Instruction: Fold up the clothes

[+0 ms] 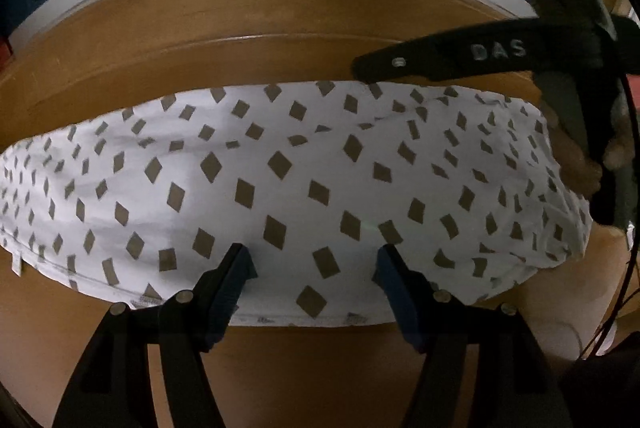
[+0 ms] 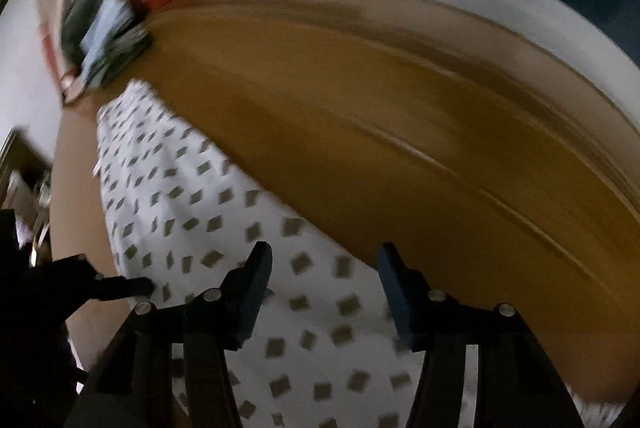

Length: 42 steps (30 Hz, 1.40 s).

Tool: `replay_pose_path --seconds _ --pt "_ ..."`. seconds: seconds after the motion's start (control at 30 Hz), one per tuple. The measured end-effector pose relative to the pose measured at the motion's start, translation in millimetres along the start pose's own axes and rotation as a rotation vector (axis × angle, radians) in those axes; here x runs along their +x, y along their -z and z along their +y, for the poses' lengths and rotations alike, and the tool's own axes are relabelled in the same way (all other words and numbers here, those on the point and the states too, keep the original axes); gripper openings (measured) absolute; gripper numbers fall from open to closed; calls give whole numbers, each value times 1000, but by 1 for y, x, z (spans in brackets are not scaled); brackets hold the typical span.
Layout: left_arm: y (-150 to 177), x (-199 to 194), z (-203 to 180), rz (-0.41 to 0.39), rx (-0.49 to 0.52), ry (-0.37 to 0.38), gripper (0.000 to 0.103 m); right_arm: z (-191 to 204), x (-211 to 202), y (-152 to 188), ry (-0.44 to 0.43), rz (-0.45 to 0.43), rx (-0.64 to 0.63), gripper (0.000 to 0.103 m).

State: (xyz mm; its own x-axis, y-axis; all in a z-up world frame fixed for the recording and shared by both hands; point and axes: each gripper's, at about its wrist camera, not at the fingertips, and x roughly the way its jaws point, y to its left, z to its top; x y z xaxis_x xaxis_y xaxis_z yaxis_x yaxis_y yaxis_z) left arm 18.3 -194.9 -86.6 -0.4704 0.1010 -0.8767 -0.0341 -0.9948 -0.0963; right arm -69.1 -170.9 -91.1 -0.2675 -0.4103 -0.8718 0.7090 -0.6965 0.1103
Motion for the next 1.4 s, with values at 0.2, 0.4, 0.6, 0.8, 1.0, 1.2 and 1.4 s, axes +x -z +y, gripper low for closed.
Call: replay_pose_path --seconds 0.2,0.4,0.6,0.8,1.0,1.2,1.4 --pt "8 6 7 0 28 -24 66 19 37 -8 2 90 -138 55" --pt "12 -2 -3 16 60 -59 69 34 45 -19 41 52 -204 4" --pt "0 -4 -8 28 47 -44 70 7 60 -38 109 22 -78 2" --pt "-20 0 -12 31 46 -16 70 -26 -19 -2 -6 -57 96 16" --pt "-39 8 -21 41 51 -8 70 -57 -92 118 103 -67 317 32" --pt "-56 22 -38 62 68 -34 70 -73 -120 230 272 2 476 32" --pt "-73 36 -55 84 85 -59 74 -80 -142 272 309 -46 554 30"
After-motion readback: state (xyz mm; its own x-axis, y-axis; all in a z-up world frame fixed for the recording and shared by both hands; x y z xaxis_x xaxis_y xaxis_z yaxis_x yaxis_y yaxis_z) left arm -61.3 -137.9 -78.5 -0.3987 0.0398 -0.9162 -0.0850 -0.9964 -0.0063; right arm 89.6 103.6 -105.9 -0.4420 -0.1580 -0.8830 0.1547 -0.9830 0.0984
